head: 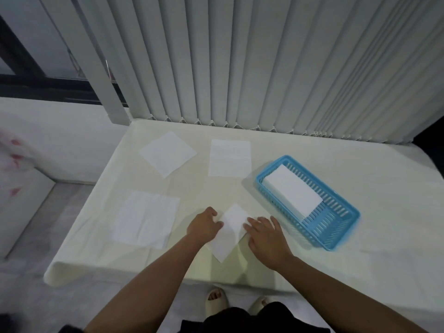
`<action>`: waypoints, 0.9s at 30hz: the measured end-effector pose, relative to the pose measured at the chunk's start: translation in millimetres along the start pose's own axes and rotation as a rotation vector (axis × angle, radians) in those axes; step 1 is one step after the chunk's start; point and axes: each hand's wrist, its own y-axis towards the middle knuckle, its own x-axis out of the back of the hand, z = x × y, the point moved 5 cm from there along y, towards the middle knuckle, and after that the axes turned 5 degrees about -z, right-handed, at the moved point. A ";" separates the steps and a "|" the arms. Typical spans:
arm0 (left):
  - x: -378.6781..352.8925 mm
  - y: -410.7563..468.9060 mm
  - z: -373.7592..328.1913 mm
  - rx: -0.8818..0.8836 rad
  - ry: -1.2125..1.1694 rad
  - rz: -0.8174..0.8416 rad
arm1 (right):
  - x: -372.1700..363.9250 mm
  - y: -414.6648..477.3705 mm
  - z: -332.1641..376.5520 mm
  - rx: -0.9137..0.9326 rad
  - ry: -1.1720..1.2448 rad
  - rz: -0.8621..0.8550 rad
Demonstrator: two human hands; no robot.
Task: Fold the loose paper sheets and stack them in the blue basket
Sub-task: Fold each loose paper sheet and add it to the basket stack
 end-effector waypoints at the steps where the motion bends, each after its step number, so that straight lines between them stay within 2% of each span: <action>1: 0.0 2.1 -3.1 0.003 0.001 0.018 | 0.3 -2.0 -0.8 -0.012 0.002 0.000; 6: 0.9 9.9 -16.5 -0.066 0.048 0.121 | -3.5 -5.7 -5.7 -0.049 0.024 -0.016; 8: 8.0 11.8 -22.1 -0.074 0.009 0.090 | 0.7 -2.4 -6.8 -0.107 0.088 -0.040; 10: 24.3 12.4 -29.8 -0.061 -0.081 -0.033 | 8.5 0.0 -6.6 -0.241 0.259 -0.027; 13: 49.7 10.6 -42.3 -0.003 -0.337 -0.185 | 19.2 3.7 -3.4 -0.554 0.769 0.054; 16: 59.0 5.7 -54.0 0.049 -0.729 -0.146 | 26.7 13.0 7.8 -0.784 1.202 0.104; 18: 62.5 2.5 -61.9 0.057 -0.847 -0.154 | 35.0 22.7 14.5 -0.895 1.429 0.106; 20: 62.9 -0.7 -68.5 0.059 -0.930 -0.163 | 44.2 34.6 15.6 -0.951 1.577 0.069; 23: 57.0 -3.0 -76.1 0.052 -1.046 -0.095 | 57.0 46.8 8.2 -1.013 1.739 -0.075; 27: 55.6 -1.4 -86.3 0.042 -1.116 -0.008 | 70.9 47.6 -9.1 -1.106 1.726 -0.229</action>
